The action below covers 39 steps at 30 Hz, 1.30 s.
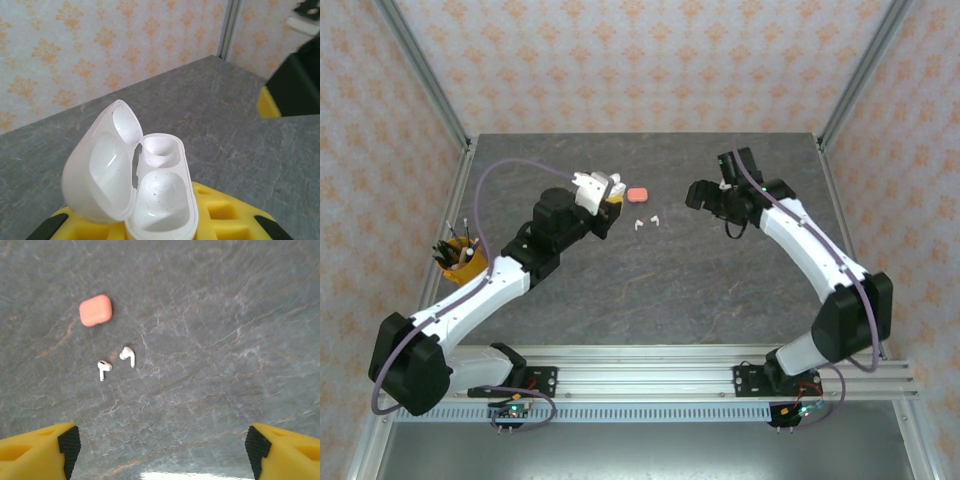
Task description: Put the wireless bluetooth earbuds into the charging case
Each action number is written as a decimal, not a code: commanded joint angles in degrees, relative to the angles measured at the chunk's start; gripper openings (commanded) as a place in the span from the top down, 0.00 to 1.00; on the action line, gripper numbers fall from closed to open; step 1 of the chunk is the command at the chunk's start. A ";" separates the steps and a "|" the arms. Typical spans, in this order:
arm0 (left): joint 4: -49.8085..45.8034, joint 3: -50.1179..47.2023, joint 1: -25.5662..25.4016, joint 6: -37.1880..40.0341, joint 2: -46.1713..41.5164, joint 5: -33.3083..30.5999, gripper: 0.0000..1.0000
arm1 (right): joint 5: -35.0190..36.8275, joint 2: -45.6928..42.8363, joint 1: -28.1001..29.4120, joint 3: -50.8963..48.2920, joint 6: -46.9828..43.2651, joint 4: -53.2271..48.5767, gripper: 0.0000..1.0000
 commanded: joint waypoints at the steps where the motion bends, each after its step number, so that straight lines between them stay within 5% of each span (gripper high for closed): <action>1: 13.86 -0.98 -0.28 5.30 -0.81 4.49 1.00 | 1.84 5.20 2.65 4.54 6.33 -2.15 0.16; 13: 20.58 -2.27 4.81 6.56 3.51 21.15 1.00 | 4.24 24.05 9.74 19.88 14.99 -4.41 0.19; 39: 34.33 -3.34 10.09 0.15 8.62 18.53 1.00 | 12.25 47.51 16.19 44.67 24.70 -18.65 0.41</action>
